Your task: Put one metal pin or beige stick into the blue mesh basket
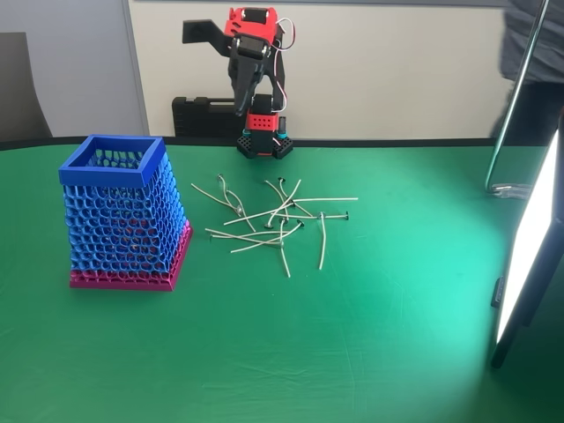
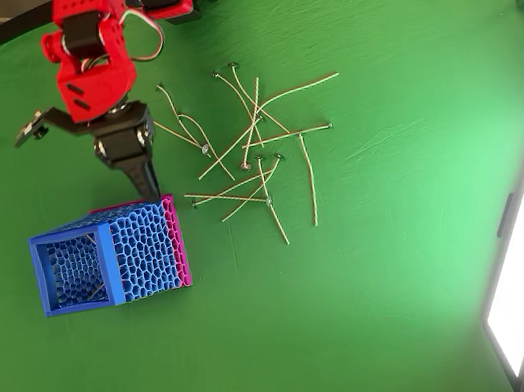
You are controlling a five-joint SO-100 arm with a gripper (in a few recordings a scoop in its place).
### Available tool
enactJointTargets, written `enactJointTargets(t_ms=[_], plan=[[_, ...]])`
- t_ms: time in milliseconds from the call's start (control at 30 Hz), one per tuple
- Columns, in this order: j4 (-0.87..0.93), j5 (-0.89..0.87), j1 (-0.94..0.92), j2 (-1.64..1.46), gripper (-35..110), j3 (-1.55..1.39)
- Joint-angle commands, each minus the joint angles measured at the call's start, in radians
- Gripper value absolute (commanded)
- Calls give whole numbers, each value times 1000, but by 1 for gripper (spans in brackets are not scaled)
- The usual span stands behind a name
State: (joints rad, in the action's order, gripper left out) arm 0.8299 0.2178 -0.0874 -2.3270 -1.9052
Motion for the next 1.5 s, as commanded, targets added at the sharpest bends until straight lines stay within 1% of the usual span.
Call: enactJointTargets(t_ms=[0,267,633,833,1000,1133,1467], plan=[[15,-17,48,-195,1,-146],[83,-32,91,-661,0,-545],[147,-35,121,-991,0,-900],[121,-28,114,-997,1,-1008],[5,-18,107,-997,1,-1161],[17,-43,112,-997,1,-1178],[38,-35,110,-997,1,-1178]])
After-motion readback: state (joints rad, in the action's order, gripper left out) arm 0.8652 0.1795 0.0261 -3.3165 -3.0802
